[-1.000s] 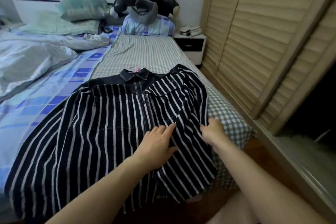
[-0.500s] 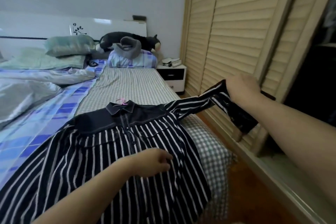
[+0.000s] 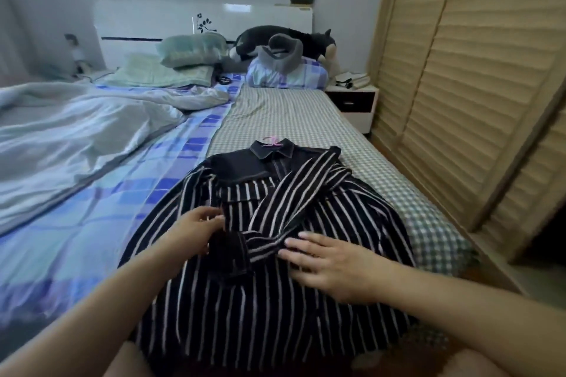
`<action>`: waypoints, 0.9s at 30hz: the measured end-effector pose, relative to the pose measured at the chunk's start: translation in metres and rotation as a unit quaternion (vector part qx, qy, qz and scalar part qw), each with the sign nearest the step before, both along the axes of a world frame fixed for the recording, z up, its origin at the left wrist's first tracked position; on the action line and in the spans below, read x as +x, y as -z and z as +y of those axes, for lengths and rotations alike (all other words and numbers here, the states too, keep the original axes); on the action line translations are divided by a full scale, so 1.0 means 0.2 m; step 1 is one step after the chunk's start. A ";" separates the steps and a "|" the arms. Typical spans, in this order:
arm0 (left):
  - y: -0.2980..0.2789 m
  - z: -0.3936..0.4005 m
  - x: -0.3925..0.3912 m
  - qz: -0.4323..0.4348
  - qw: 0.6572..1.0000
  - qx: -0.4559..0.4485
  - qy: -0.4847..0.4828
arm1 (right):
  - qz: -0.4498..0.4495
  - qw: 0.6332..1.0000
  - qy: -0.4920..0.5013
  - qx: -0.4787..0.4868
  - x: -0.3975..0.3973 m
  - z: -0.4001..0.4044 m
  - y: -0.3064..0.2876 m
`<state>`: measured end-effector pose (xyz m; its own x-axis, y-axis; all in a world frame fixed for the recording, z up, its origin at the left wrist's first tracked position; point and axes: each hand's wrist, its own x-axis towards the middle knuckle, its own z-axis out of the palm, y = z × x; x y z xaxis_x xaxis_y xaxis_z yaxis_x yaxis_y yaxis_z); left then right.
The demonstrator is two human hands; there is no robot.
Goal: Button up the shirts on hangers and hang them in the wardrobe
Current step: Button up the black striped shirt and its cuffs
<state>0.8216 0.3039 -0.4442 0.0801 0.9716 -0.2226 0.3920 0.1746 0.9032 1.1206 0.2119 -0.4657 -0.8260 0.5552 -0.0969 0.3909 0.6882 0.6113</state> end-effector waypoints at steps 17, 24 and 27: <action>0.31 -0.30 0.00 0.439 0.772 0.310 0.338 | 0.248 0.916 0.274 -0.158 0.11 0.46 0.14; -0.05 -0.14 0.07 -0.326 0.945 -0.037 -0.003 | 0.372 0.880 0.285 -0.075 0.25 0.60 0.04; -0.08 -0.13 0.04 -0.309 0.947 -0.079 0.042 | 0.499 0.826 0.263 0.001 0.27 0.64 -0.11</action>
